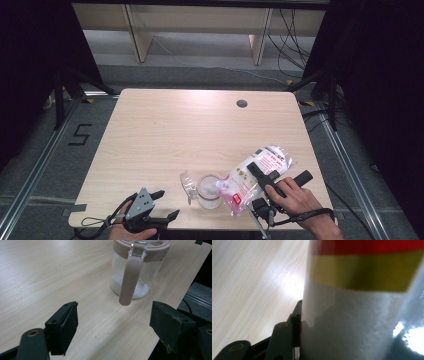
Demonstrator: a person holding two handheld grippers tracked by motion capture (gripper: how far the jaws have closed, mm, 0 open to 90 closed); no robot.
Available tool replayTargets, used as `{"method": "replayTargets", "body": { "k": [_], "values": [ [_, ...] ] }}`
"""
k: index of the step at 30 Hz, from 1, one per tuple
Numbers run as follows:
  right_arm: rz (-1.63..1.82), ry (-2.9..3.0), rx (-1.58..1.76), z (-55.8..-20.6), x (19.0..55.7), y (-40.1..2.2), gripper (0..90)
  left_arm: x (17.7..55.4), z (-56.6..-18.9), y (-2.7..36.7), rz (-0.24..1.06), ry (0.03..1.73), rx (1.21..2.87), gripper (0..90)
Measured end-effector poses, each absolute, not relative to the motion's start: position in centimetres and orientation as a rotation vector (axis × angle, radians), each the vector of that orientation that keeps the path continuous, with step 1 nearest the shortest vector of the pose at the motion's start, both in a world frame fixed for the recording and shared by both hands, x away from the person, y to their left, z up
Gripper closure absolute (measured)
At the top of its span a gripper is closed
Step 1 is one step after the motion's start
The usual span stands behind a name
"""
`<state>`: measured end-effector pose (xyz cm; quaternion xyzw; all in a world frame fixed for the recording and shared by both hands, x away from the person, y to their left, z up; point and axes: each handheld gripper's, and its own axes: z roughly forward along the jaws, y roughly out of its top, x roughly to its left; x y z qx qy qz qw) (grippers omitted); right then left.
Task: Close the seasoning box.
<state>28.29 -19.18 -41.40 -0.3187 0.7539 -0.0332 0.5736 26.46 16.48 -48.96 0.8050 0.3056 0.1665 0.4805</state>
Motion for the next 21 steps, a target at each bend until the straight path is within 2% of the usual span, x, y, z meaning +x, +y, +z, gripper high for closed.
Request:
{"method": "replayTargets", "body": {
  "k": [21],
  "values": [
    [-0.109,1.761,-0.764,-41.37,28.20,-19.02,54.8,26.45,-49.03,16.39,0.402,0.756,1.951,22.1]
  ]
}}
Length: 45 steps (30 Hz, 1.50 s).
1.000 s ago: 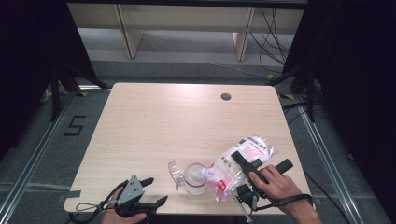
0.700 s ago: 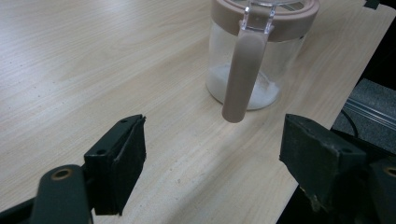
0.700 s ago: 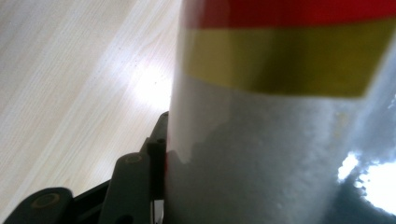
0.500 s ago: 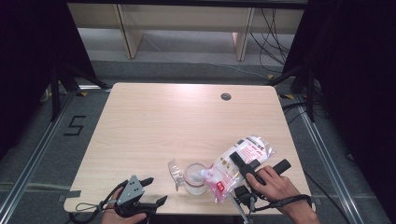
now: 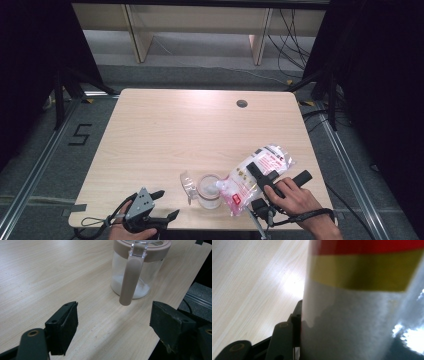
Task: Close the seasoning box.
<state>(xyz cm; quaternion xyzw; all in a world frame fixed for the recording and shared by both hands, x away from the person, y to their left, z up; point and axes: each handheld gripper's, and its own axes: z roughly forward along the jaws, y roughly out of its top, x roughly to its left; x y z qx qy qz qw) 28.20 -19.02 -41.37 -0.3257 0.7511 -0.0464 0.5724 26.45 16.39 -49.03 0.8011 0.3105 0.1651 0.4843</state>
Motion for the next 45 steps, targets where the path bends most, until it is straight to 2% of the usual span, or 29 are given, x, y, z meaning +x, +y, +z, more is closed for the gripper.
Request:
{"method": "replayTargets", "body": {
  "k": [45],
  "values": [
    [-0.062,1.767,-0.732,-41.55,28.14,-19.21,56.9,26.44,-49.00,16.41,0.400,0.755,1.952,22.0]
  ]
}}
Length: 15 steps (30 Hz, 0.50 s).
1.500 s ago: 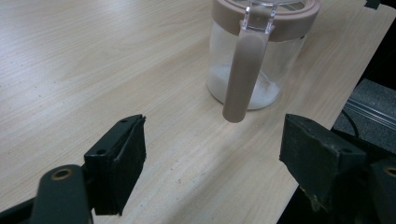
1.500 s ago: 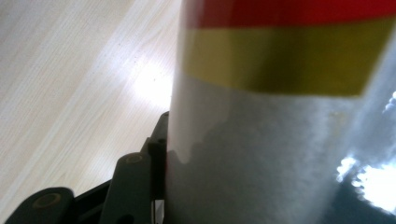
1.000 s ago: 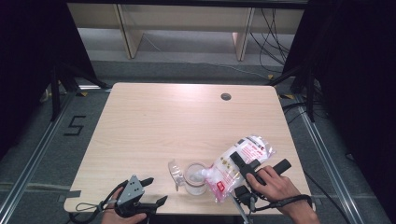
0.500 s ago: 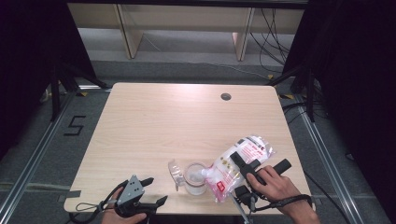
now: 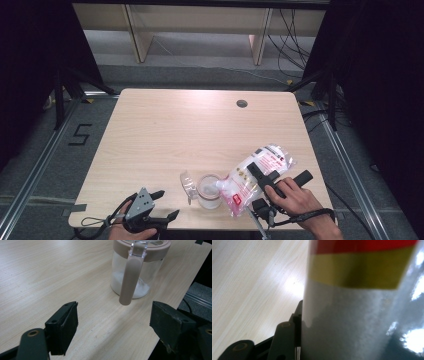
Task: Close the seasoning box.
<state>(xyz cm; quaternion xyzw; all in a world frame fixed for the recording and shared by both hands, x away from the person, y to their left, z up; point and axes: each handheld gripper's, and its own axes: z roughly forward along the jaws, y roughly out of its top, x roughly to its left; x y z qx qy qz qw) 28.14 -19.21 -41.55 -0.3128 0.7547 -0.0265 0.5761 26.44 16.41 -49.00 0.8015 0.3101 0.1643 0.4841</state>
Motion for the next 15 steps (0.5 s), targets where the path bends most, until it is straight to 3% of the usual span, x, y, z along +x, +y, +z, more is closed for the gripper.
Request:
{"method": "replayTargets", "body": {
  "k": [15],
  "values": [
    [-0.056,1.768,-0.726,-41.45,28.13,-19.32,57.3,26.46,-49.02,16.39,0.397,0.754,1.953,22.0]
  ]
}}
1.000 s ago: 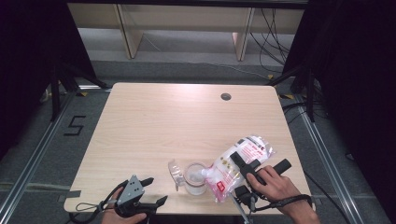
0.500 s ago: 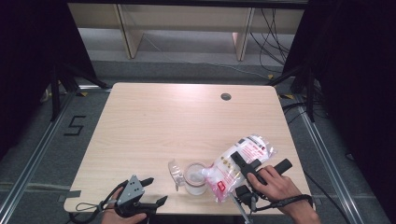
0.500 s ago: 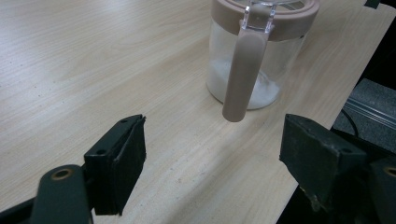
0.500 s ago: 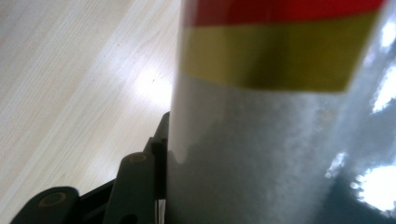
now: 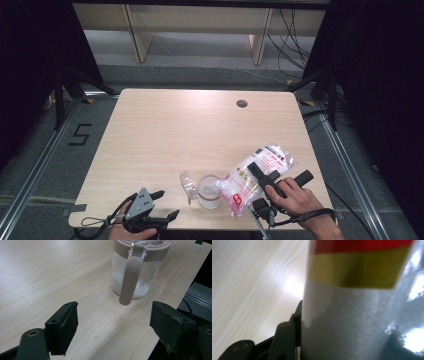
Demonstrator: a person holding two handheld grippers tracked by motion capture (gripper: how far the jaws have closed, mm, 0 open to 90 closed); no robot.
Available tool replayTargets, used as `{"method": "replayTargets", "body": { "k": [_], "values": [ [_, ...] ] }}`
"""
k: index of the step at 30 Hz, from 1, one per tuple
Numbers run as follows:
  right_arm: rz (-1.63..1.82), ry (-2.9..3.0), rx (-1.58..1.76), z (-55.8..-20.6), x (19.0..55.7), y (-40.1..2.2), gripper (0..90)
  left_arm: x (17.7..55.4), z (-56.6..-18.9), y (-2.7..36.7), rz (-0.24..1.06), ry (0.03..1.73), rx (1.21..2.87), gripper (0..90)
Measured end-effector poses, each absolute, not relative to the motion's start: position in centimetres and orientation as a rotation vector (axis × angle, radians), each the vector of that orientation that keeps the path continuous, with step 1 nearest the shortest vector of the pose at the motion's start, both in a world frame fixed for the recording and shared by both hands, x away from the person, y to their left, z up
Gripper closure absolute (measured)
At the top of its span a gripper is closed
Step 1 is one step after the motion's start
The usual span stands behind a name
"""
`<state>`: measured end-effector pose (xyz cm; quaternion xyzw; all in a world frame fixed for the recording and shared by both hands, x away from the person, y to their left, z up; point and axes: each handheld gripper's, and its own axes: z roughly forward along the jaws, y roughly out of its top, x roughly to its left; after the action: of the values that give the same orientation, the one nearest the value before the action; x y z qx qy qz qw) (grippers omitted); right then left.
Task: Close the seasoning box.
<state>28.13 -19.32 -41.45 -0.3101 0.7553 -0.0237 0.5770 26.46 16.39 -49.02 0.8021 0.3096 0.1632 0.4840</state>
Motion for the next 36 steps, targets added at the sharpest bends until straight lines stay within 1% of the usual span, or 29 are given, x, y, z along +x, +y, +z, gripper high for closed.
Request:
{"method": "replayTargets", "body": {
  "k": [22,36],
  "values": [
    [-0.107,1.753,-0.758,-40.98,28.11,-19.35,57.7,26.47,-48.99,16.44,0.404,0.753,1.955,22.0],
    [-0.070,1.766,-0.721,-41.27,28.10,-19.48,57.9,26.43,-48.99,16.42,0.403,0.754,1.952,22.0]
  ]
}}
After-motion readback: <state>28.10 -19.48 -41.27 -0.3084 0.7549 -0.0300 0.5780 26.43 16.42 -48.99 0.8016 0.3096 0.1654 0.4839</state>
